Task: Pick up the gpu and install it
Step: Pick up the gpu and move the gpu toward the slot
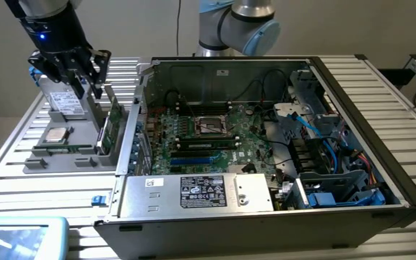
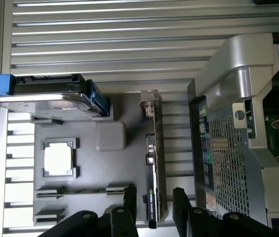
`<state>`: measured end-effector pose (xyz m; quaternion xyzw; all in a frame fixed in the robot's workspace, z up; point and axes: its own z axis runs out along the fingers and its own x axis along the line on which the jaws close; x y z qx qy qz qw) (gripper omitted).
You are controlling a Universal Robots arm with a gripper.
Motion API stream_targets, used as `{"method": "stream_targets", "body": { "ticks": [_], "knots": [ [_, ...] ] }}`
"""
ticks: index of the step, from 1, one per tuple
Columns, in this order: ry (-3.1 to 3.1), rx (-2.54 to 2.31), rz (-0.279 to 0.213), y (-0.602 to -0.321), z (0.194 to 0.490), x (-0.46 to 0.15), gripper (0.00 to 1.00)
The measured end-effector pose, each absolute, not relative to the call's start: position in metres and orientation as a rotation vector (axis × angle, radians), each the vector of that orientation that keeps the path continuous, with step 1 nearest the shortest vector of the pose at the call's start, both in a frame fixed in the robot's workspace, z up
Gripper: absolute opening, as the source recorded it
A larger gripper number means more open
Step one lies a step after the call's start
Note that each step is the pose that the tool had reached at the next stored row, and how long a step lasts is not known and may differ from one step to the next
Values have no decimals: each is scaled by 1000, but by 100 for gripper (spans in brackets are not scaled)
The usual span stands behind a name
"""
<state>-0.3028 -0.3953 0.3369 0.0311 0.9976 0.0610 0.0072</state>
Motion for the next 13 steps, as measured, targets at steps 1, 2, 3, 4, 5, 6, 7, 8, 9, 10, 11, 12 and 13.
{"method": "stream_targets", "body": {
  "ticks": [1,2,3,4,5,6,7,8,9,10,11,12,13],
  "knots": [
    [3120,97,189,-395,335,-303,44],
    [3120,97,185,-395,333,-303,44],
    [3121,97,177,-394,333,-303,44],
    [3121,97,167,-393,332,-303,44],
    [3121,97,160,-392,330,-303,44],
    [3121,97,154,-391,329,-303,44],
    [3121,97,151,-389,328,-303,44],
    [3121,97,150,-387,326,-303,44],
    [3121,97,150,-386,324,-303,44],
    [3121,97,150,-386,322,-303,44],
    [3121,96,150,-386,320,-303,44],
    [3121,96,150,-386,319,-303,44],
    [3121,95,150,-386,317,-303,44]
  ]
}}
